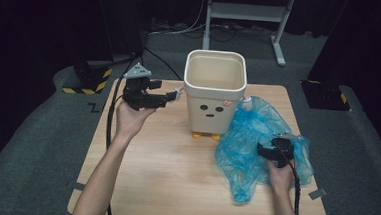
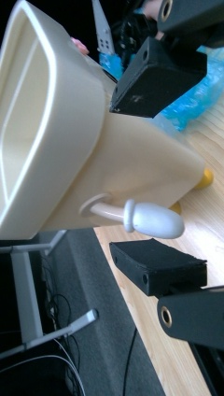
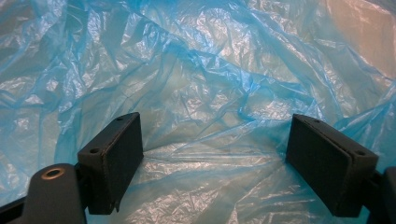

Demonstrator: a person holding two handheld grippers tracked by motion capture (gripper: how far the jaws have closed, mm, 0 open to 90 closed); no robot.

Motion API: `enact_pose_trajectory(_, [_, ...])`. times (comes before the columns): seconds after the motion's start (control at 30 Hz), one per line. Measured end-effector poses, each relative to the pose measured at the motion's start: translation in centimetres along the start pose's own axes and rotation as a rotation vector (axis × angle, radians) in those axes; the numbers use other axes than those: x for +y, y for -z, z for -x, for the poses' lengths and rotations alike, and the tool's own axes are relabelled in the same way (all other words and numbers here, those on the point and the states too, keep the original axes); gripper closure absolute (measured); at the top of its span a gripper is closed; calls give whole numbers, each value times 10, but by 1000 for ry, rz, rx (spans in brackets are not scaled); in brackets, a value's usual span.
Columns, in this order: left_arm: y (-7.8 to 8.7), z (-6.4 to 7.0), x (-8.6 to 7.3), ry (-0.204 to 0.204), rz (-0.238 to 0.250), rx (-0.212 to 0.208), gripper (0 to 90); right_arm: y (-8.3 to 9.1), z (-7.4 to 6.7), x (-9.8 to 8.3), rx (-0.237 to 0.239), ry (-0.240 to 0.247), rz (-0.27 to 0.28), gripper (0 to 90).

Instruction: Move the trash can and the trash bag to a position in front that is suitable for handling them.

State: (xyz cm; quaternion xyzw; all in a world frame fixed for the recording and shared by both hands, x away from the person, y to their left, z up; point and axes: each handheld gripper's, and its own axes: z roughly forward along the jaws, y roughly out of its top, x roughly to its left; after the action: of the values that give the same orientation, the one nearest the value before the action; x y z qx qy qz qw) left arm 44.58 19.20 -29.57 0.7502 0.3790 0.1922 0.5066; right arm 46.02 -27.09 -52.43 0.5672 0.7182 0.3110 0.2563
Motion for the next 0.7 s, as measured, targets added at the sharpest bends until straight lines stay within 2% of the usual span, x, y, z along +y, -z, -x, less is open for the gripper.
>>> enact_pose_trajectory(0.13, [-3,0,4,-11,-9,10,292,0,0,0,0,2,1,186])
enact_pose_trajectory(0.3, [0,1,12,-7,23,10,292,0,0,0,0,0,0,186])
enact_pose_trajectory(0.47, [1,1,22,-21,16,17,295,0,0,0,0,0,0,186])
enact_pose_trajectory(0.7, [-1,2,35,-25,36,19,299,0,0,0,0,2,0,186])
